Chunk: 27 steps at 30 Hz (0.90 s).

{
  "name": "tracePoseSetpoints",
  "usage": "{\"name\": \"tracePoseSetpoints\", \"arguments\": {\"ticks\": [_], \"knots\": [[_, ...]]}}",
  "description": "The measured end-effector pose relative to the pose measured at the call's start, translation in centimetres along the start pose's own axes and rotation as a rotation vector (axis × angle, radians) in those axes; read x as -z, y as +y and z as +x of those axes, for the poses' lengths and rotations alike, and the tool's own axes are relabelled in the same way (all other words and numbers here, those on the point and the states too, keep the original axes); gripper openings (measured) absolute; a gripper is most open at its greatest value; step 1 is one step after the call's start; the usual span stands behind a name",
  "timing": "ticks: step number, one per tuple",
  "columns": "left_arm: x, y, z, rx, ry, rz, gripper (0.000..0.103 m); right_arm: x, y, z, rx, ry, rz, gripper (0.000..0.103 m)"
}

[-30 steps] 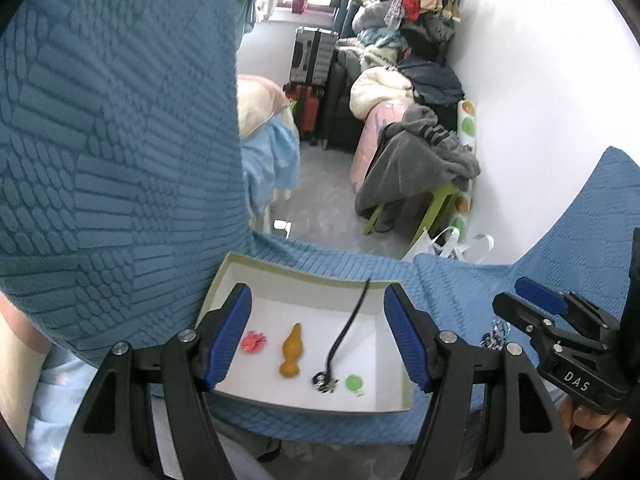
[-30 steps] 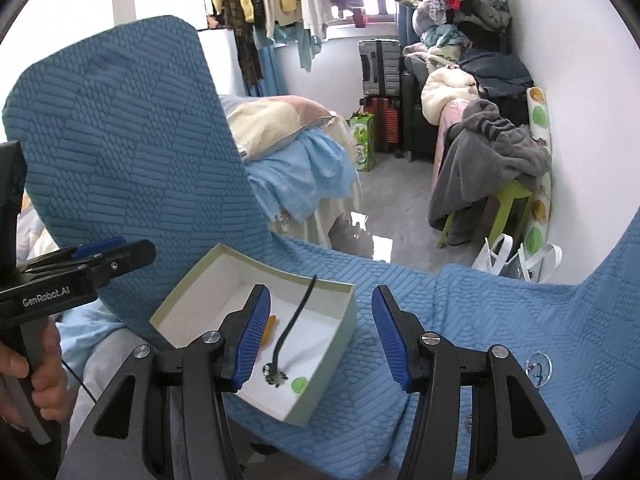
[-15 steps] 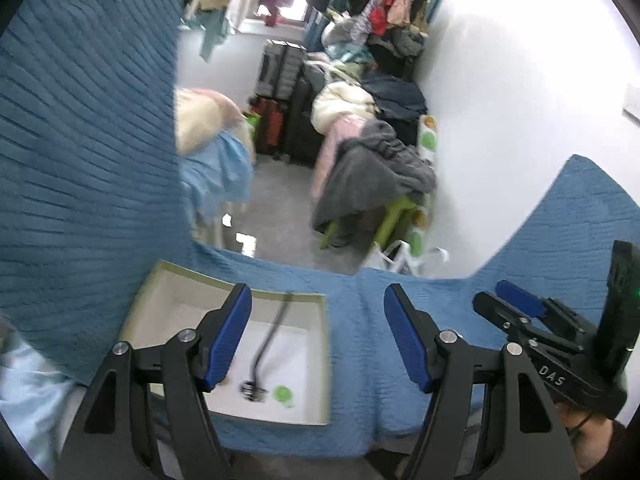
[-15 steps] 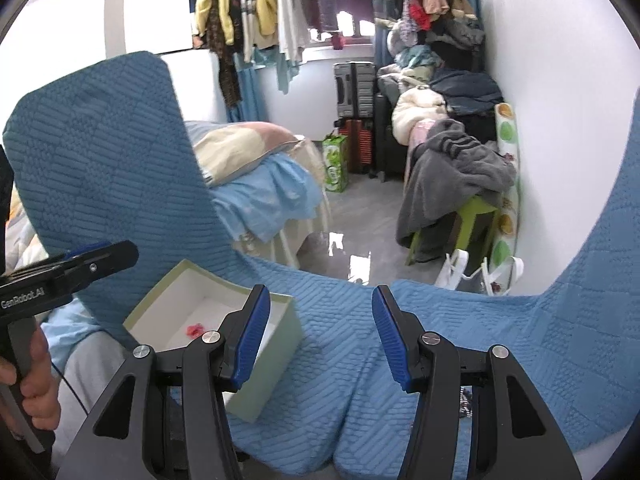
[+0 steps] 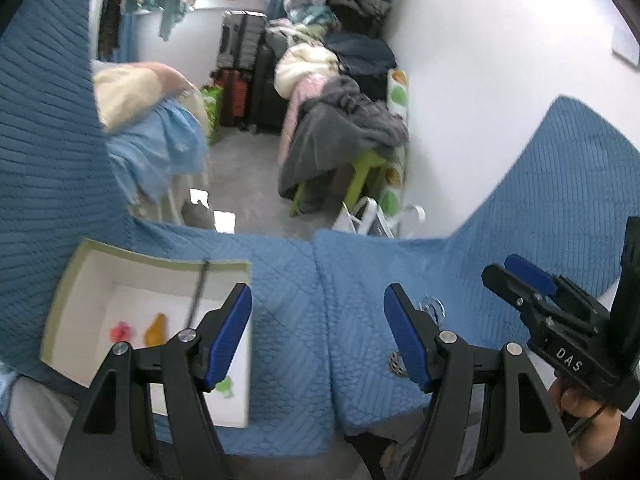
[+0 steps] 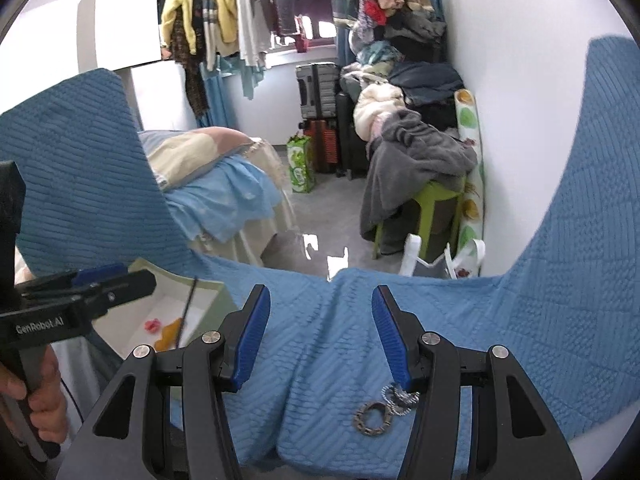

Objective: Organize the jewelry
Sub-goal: 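Withdraw both grippers from the box toward the remaining bracelets, then grasp the black-and-white patterned bangle with the left gripper while the right grasps the black beaded bracelet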

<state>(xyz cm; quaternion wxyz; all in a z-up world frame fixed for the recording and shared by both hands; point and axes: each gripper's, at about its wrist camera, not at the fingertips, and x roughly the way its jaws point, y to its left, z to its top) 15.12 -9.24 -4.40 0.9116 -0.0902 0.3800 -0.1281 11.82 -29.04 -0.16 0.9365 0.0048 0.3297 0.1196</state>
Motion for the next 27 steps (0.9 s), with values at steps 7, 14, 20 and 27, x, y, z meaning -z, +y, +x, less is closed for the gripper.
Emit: {"name": "tracePoseSetpoints", "arguments": {"ticks": [7, 14, 20, 27], "knots": [[2.0, -2.3, 4.0, 0.095, 0.101, 0.001, 0.069, 2.6, -3.9, 0.9, 0.027, 0.06, 0.046, 0.041], [4.1, -4.8, 7.8, 0.148, 0.17, 0.029, 0.068, 5.2, -6.8, 2.1, 0.057, 0.12, 0.074, 0.035], [6.0, -6.7, 11.4, 0.183, 0.231, 0.058, 0.061, 7.5, -9.6, 4.7, 0.074, 0.178, 0.108, 0.03], [8.4, -8.2, 15.7, 0.21, 0.316, 0.091, 0.045, 10.0, -11.4, 8.9, 0.045, 0.263, 0.125, 0.027]]}}
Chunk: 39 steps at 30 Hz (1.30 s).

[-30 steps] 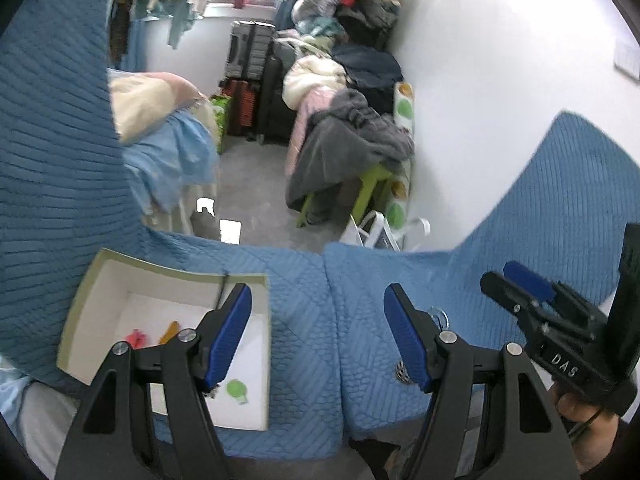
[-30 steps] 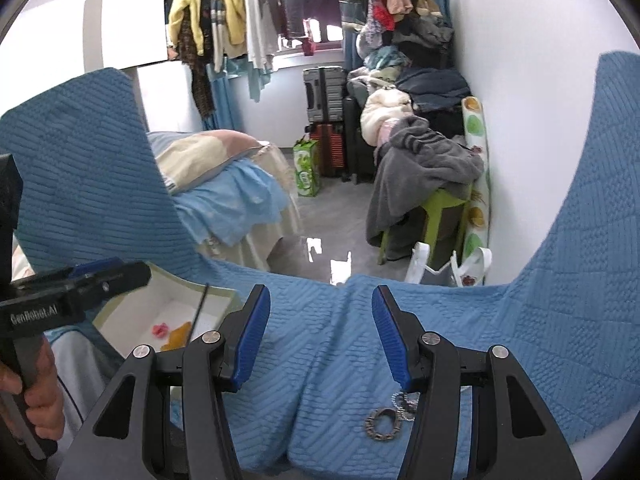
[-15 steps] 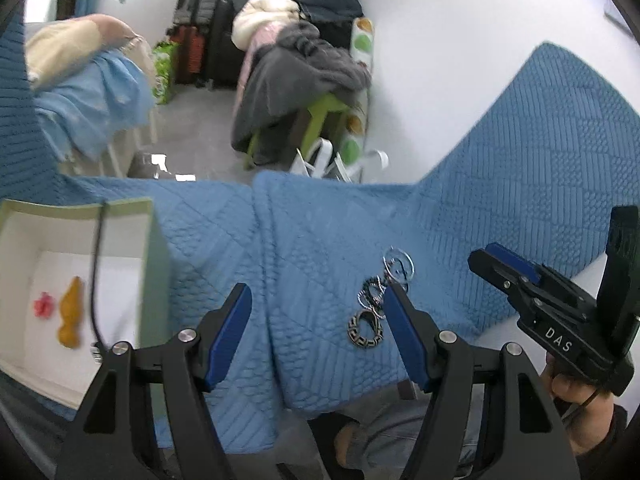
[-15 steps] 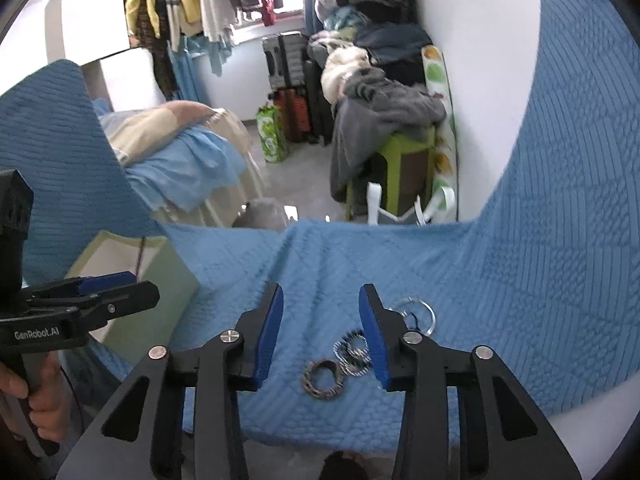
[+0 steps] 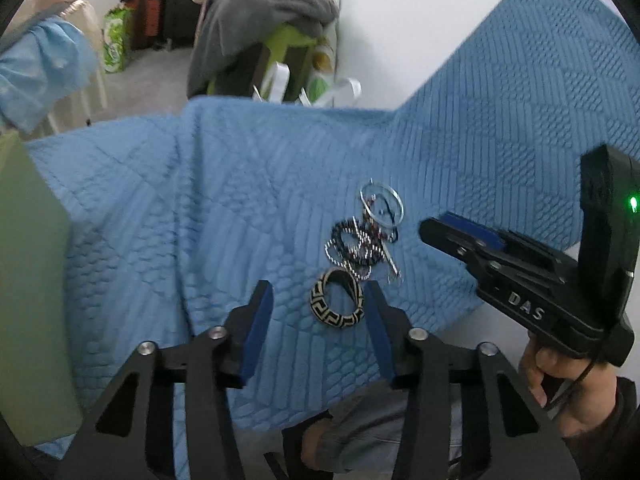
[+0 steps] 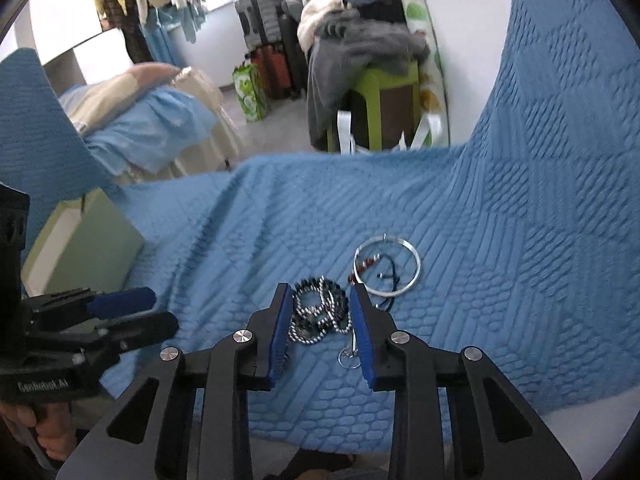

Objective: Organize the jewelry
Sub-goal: 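Grasp the black-and-white patterned bangle with the left gripper while the right grasps the black beaded bracelet, then lift the patterned bangle with the left gripper while the right lifts the black beaded bracelet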

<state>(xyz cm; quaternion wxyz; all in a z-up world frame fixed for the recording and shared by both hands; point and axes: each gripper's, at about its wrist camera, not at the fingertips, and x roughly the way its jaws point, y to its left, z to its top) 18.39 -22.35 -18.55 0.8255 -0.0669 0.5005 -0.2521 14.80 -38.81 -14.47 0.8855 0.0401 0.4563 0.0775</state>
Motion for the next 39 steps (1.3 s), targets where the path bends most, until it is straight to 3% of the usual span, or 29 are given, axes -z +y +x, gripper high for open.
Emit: {"name": "tracePoseSetpoints", "arguments": {"ticks": [6, 14, 22, 26, 36, 39], "knots": [[0.7, -0.5, 3.0, 0.0, 0.05, 0.018, 0.036, 0.3, -0.8, 3.3, -0.024, 0.066, 0.003, 0.02], [1.2, -0.3, 5.5, -0.001, 0.088, 0.031, 0.025, 1.4, -1.2, 5.3, -0.016, 0.147, -0.016, 0.02], [0.9, -0.6, 6.3, 0.012, 0.069, 0.042, 0.024, 2.3, -1.7, 4.6, -0.019, 0.159, -0.005, 0.019], [1.0, -0.8, 6.5, -0.008, 0.061, 0.051, 0.012, 2.6, -1.7, 4.2, -0.013, 0.155, -0.011, 0.019], [1.0, -0.5, 6.3, -0.025, 0.044, 0.042, 0.007, 2.4, -0.8, 5.2, 0.032, 0.163, -0.092, 0.019], [1.0, 0.0, 6.0, -0.027, 0.048, 0.023, 0.007, 2.2, -0.4, 5.5, 0.044, 0.146, -0.117, 0.013]]}}
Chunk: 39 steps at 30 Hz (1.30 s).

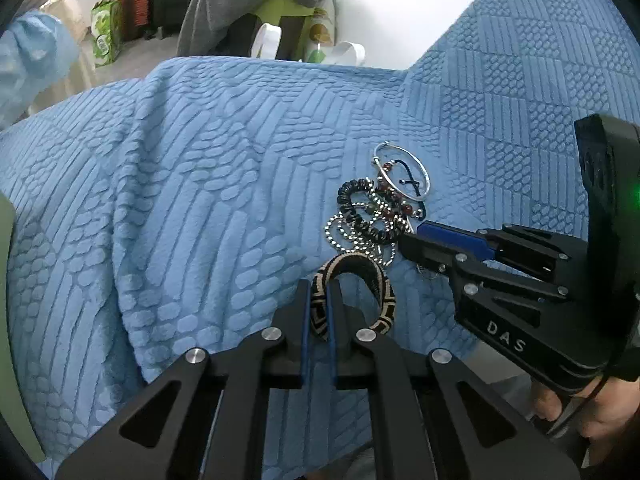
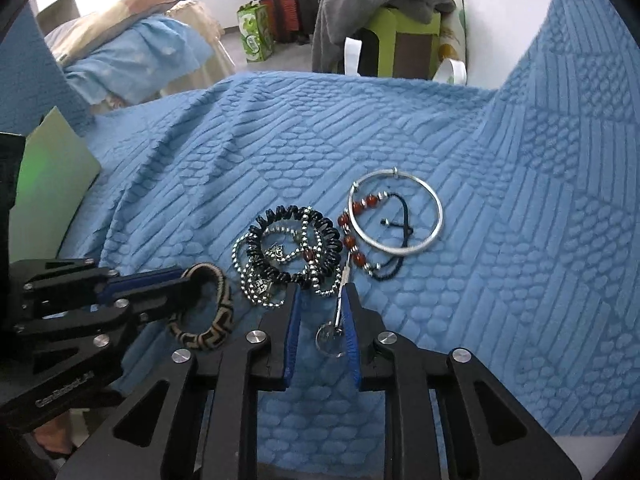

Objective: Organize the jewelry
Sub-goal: 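Lift the patterned bangle with the left gripper while the right lifts the black beaded bracelet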

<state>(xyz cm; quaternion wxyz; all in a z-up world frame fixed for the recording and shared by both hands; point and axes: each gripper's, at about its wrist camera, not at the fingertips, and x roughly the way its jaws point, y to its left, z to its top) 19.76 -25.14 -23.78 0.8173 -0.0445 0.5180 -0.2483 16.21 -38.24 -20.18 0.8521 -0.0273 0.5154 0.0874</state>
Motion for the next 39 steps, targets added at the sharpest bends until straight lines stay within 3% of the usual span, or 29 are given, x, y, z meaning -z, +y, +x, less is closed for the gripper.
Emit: {"name": "tracePoseSetpoints", "arguments": {"ticks": [3, 7, 25, 30, 34, 39], "knots": [[0.0, 0.5, -0.1, 0.012, 0.005, -0.022, 0.007, -0.2, 0.3, 0.2, 0.021, -0.013, -0.028, 0.006], [0.0, 1.0, -0.8, 0.016, -0.001, -0.036, 0.007, -0.6, 0.2, 0.2, -0.017, -0.026, -0.002, 0.001], [-2.7, 3.2, -7.8, 0.014, -0.136, -0.064, 0.007, -3.7, -0.1, -7.7, -0.064, -0.25, 0.125, 0.0], [-2.5, 3.6, -9.1, 0.009, -0.153, -0.062, 0.007, -3.4, -0.5, -5.7, -0.069, -0.175, 0.17, 0.003], [-2.3, 4.2, -9.2, 0.014, -0.152, -0.079, 0.007, -2.9, 0.5, -2.8, -0.126, -0.093, 0.138, 0.016], [-2.0, 4.9, -8.8, 0.012, -0.139, -0.088, 0.007, -2.5, 2.6, -0.7, -0.102, -0.039, 0.052, 0.016]]}}
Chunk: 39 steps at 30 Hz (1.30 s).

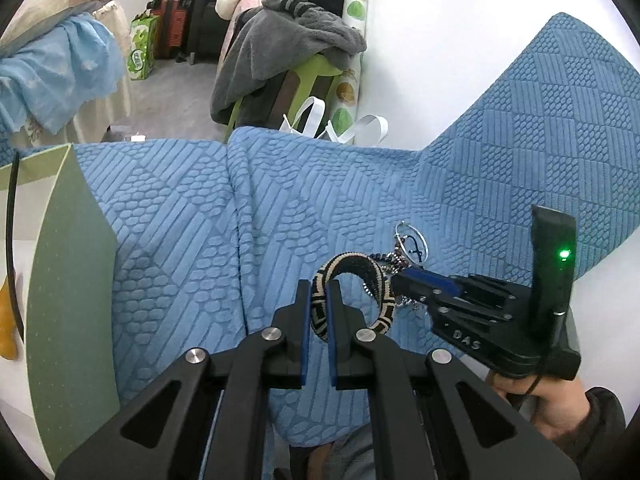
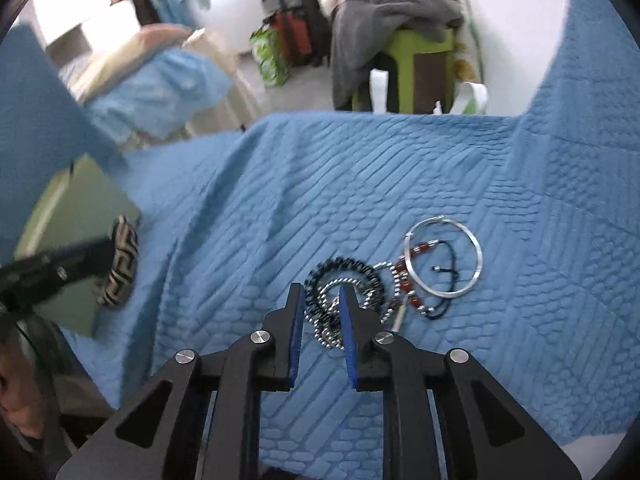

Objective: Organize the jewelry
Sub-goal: 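Lift the patterned bangle with the left gripper while the right lifts the black beaded bracelet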

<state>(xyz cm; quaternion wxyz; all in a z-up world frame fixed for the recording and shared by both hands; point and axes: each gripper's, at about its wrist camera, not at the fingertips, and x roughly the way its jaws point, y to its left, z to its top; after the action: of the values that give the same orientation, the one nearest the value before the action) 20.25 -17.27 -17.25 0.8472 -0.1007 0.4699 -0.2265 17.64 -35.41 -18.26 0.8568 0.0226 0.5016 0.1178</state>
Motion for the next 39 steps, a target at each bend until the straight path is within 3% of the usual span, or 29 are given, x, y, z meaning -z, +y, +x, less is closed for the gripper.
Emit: {"name": "tracePoseSetpoints", "arguments": {"ticks": [7, 14, 19, 30, 39], "knots": [[0.4, 1.0, 0.4, -0.025, 0.017, -0.02, 0.007, -1.0, 0.8, 1.6, 0.008, 0.006, -0.022, 0.016], [0.4, 1.3, 0.2, -0.033, 0.013, -0.028, 0.007, -0.5, 1.2, 3.3, 0.076, 0.052, -0.05, 0.016], [0.2, 1.5, -0.2, -0.037, 0.011, -0.028, 0.007, -0.3, 1.4, 2.8, 0.103, 0.024, -0.054, 0.006], [-1.1, 1.8, -1.8, -0.069, 0.032, -0.007, 0.007, -0.8, 1.2, -3.2, 0.116, -0.091, 0.06, 0.006], [-3.3, 2.4, -7.4, -0.051, -0.03, 0.001, 0.007, -2.6, 3.9, -9.5, 0.086, -0.207, 0.107, 0.006]]}}
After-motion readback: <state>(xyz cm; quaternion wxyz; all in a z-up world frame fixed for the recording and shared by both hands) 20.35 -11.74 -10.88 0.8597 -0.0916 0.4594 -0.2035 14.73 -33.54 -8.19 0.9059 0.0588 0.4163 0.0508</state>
